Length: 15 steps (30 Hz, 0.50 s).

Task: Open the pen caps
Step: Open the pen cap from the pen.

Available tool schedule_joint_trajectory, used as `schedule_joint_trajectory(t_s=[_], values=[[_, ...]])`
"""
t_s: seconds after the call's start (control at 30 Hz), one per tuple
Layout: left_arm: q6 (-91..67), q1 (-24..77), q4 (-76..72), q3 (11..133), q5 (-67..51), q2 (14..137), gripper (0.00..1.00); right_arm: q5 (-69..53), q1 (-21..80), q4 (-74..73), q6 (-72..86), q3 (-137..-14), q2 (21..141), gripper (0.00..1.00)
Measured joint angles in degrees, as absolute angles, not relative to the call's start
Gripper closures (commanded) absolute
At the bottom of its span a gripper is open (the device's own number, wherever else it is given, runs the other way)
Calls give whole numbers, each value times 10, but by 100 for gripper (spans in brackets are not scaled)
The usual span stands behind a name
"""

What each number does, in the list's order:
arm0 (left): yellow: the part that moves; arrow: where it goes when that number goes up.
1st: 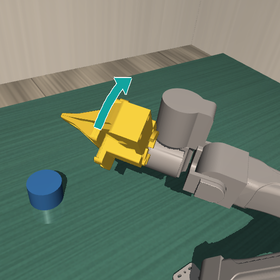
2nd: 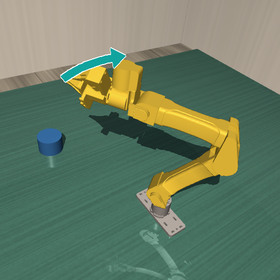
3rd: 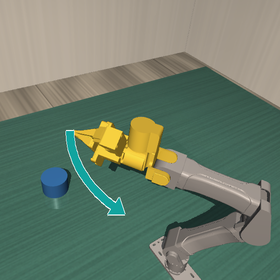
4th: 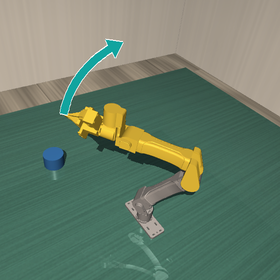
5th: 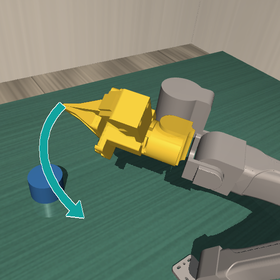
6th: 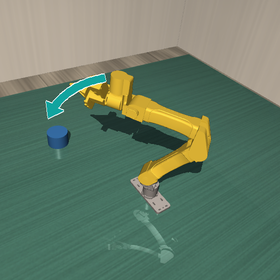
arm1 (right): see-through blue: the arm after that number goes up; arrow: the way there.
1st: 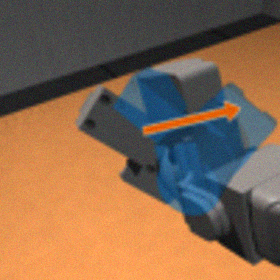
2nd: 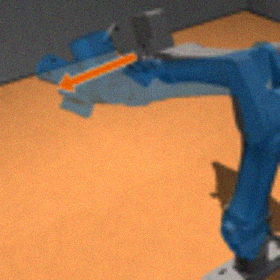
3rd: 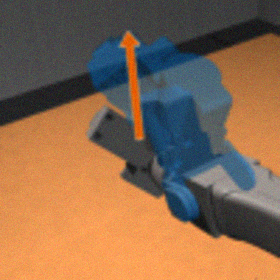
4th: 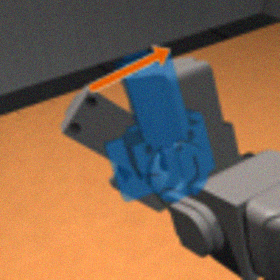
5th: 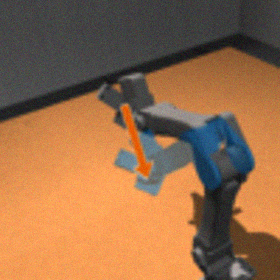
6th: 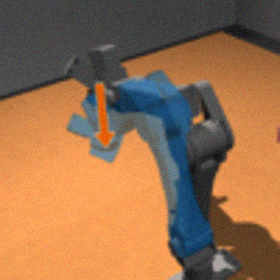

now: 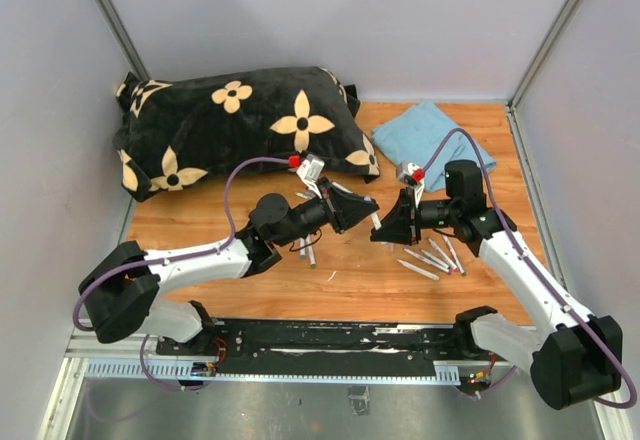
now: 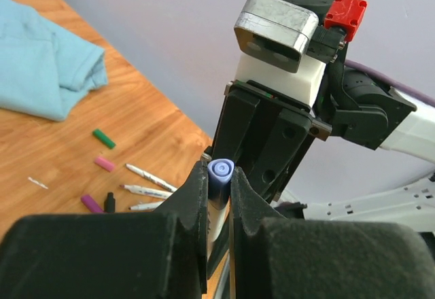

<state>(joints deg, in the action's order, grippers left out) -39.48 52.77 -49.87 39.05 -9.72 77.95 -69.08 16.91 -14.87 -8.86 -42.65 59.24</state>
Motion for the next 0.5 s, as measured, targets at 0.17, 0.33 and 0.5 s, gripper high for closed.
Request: schedule_joint_trajectory(t_s=[0.17, 0.33, 0.5], values=[[-368, 537, -491, 381, -37, 748, 100, -706, 172, -120, -88, -443, 611, 100], [-355, 525, -492, 394, 32, 736, 100, -710, 172, -131, -93, -452, 627, 99], [-349, 462, -515, 456, 106, 706, 100, -729, 175, -172, -102, -446, 627, 99]])
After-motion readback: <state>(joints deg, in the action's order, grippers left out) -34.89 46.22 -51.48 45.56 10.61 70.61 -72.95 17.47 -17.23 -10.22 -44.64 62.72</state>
